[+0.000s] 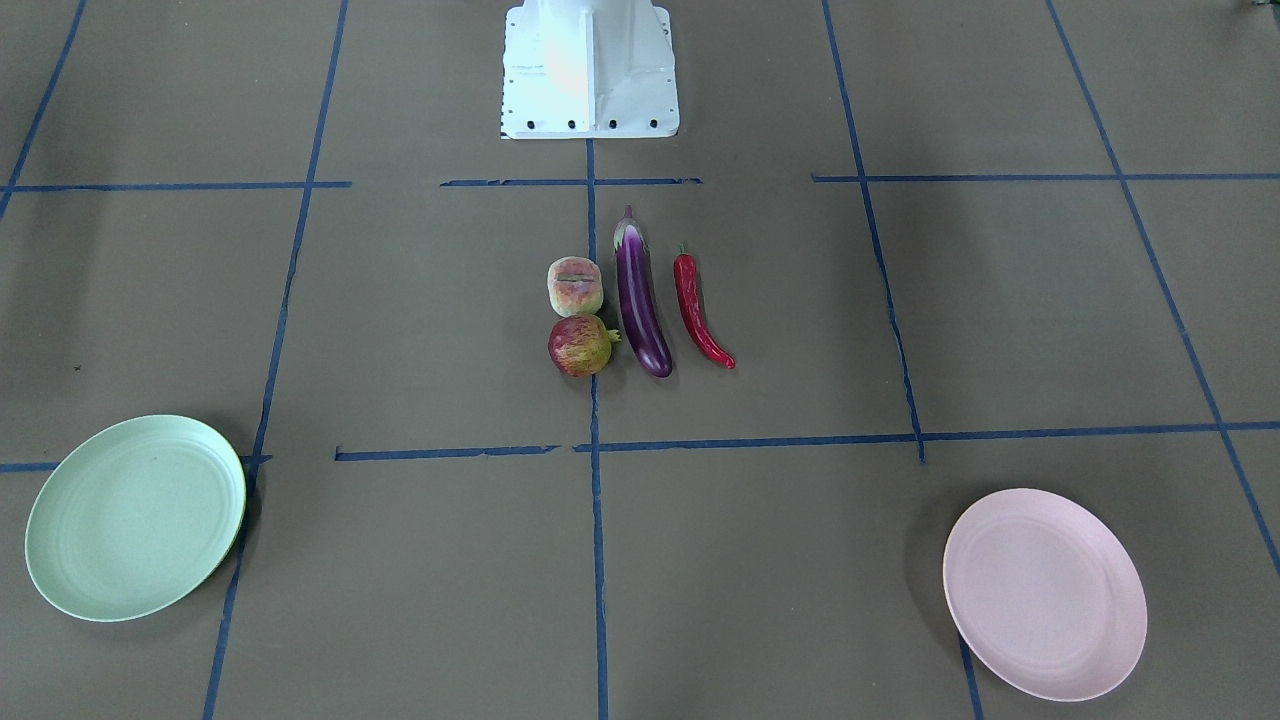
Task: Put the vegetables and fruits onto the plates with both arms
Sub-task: 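Move the right gripper from the green plate toward the fruits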
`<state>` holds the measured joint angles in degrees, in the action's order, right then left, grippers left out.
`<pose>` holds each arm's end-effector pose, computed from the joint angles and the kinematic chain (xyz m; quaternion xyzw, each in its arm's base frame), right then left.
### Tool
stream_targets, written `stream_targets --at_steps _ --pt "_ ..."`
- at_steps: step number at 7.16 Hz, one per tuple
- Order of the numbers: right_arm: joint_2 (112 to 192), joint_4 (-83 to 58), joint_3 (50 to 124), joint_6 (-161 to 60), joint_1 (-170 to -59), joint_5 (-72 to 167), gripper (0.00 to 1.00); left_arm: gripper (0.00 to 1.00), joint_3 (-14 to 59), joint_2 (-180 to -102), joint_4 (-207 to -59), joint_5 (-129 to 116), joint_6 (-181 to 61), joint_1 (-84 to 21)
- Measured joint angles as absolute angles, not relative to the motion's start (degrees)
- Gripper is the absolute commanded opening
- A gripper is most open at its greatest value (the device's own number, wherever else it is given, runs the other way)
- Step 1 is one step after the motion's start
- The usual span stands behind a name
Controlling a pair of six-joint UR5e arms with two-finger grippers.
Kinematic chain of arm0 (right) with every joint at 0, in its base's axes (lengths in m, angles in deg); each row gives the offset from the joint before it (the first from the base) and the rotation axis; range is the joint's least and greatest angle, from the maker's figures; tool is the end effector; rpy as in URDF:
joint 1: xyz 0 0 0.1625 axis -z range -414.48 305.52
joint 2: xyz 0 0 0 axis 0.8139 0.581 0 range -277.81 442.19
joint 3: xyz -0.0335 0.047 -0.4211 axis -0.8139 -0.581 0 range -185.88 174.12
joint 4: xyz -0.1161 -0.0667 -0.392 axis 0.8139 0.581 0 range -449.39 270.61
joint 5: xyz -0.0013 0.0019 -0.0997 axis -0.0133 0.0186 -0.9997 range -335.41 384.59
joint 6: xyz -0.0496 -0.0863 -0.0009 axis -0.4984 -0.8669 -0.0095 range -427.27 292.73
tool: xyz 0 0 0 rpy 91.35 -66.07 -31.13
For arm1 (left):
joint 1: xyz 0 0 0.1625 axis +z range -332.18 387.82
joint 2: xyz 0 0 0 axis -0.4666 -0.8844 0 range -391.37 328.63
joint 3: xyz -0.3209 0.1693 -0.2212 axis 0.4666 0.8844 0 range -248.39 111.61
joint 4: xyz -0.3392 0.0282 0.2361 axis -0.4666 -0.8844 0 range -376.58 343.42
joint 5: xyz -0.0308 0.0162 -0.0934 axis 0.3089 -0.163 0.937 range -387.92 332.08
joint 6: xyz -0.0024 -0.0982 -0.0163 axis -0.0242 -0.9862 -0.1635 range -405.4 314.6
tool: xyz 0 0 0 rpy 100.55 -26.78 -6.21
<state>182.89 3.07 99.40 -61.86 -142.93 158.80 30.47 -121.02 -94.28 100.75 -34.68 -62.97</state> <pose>0.0525 -0.4159 0.6164 -0.0056 -0.3766 0.0242 0.9260 -0.0777 -0.4786 0.6136 0.0021 0.3323 0.0708 0.9405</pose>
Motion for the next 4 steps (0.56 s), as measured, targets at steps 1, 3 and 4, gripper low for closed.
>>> stream_targets --at_steps 1,3,4 --pt "182.5 2.7 99.4 -61.8 -142.8 158.9 1.00 1.00 30.5 -121.0 -94.3 100.7 -34.7 -62.9" --pt "181.0 -2.1 99.4 -60.4 -139.9 159.0 1.00 1.00 30.5 -120.9 -94.3 100.8 -34.6 -62.8" --pt "178.9 -5.2 99.5 -57.9 -137.0 159.0 1.00 1.00 30.5 -120.9 -94.3 100.8 -34.6 -62.8"
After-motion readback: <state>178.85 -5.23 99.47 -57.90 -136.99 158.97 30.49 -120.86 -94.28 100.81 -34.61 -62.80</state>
